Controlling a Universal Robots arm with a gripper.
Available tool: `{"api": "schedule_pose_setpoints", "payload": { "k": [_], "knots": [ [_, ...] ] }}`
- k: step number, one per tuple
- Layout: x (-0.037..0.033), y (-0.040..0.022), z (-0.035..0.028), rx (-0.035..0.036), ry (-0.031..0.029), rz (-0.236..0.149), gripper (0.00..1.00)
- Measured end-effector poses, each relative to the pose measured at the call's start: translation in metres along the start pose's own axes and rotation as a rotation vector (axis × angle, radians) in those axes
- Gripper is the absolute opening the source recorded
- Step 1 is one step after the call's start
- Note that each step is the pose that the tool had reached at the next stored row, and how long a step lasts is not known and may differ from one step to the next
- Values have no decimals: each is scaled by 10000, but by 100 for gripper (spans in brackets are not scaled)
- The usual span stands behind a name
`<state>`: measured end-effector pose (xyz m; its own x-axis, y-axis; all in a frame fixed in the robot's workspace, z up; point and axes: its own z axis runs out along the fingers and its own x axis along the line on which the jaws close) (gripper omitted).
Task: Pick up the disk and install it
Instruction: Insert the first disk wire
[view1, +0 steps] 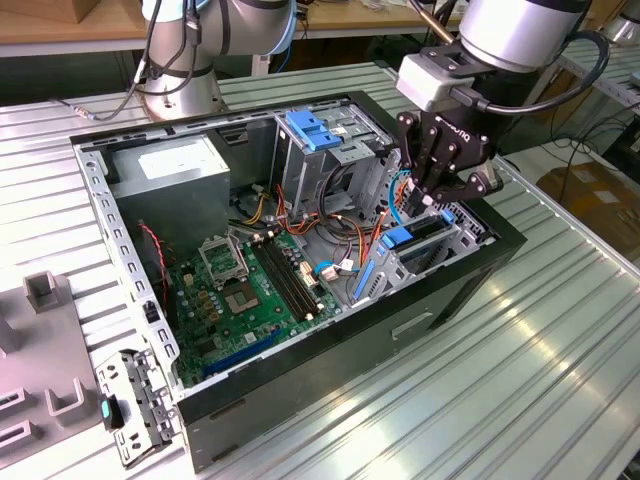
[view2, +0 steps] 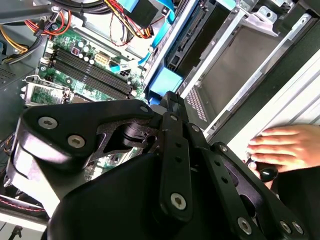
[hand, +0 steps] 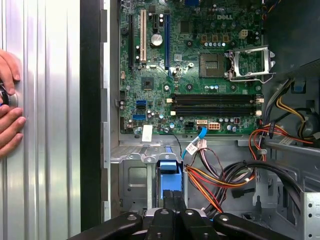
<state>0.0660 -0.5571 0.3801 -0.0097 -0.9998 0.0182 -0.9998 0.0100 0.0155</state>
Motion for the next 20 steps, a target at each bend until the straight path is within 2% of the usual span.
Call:
{"api": "schedule_pose_setpoints", "payload": {
  "k": [1, 5, 7, 8, 9, 12, 17, 20],
  "knots": [
    [0, -24, -1, 0, 1, -1, 11],
    [-3, -286, -4, -6, 2, -20, 11],
    [-4, -359, -5, -6, 2, -32, 11],
    [-4, -424, -6, -6, 2, -42, 11],
    [-5, -464, -7, -6, 3, -53, 11],
    [-7, -497, -7, -3, 4, -203, 11],
    [-6, -508, -7, 13, 19, -1106, 11],
    [-8, -532, -8, 18, 23, -1355, 11]
  ]
}}
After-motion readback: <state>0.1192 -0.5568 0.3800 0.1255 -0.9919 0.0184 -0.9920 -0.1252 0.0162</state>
